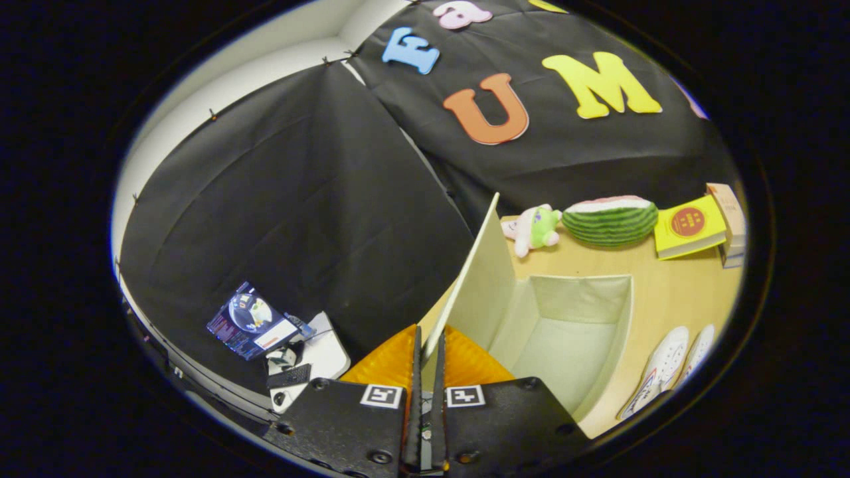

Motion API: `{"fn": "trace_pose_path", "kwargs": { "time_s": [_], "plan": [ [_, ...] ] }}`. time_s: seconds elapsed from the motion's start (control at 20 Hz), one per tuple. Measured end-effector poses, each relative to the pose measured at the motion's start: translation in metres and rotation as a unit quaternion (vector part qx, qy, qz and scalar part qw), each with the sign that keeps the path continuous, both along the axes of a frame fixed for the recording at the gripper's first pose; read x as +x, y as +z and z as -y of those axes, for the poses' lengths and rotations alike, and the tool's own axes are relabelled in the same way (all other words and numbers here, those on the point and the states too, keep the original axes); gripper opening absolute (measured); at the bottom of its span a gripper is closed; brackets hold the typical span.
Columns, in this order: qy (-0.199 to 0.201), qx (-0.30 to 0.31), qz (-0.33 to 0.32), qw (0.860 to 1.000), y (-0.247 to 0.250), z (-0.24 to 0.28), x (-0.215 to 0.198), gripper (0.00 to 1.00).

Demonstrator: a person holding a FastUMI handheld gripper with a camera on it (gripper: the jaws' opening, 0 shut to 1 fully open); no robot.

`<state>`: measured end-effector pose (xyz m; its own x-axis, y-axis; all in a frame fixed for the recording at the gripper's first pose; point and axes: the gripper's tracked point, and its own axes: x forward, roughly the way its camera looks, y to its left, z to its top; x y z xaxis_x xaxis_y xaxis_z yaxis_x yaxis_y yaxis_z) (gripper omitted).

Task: Open the storage box then place both shoes into the box .Put the left shoe in first, then the right shoe, with the right side of both shoes facing outward in a uniform manner.

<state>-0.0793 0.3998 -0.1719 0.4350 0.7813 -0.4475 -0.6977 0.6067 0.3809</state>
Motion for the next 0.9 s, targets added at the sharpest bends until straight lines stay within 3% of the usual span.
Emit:
{"fn": "trace_pose_path", "kwargs": {
  "time_s": [0.1, 0.45, 0.5, 0.6, 0.8, 0.9],
  "plan": [
    [0.018, -0.007, 0.012, 1.000, 0.000, -0.021, -0.004, 0.16],
    [0.024, -0.025, 0.050, 0.998, 0.007, -0.032, -0.003, 0.61],
    [0.017, -0.027, 0.053, 0.998, 0.007, -0.028, -0.001, 0.61],
    [-0.002, -0.037, 0.069, 0.997, 0.010, -0.013, 0.007, 0.78],
    [-0.066, -0.061, 0.112, 0.990, 0.019, 0.036, 0.028, 0.80],
    [-0.101, -0.072, 0.122, 0.985, 0.018, 0.070, 0.041, 0.88]
  ]
}}
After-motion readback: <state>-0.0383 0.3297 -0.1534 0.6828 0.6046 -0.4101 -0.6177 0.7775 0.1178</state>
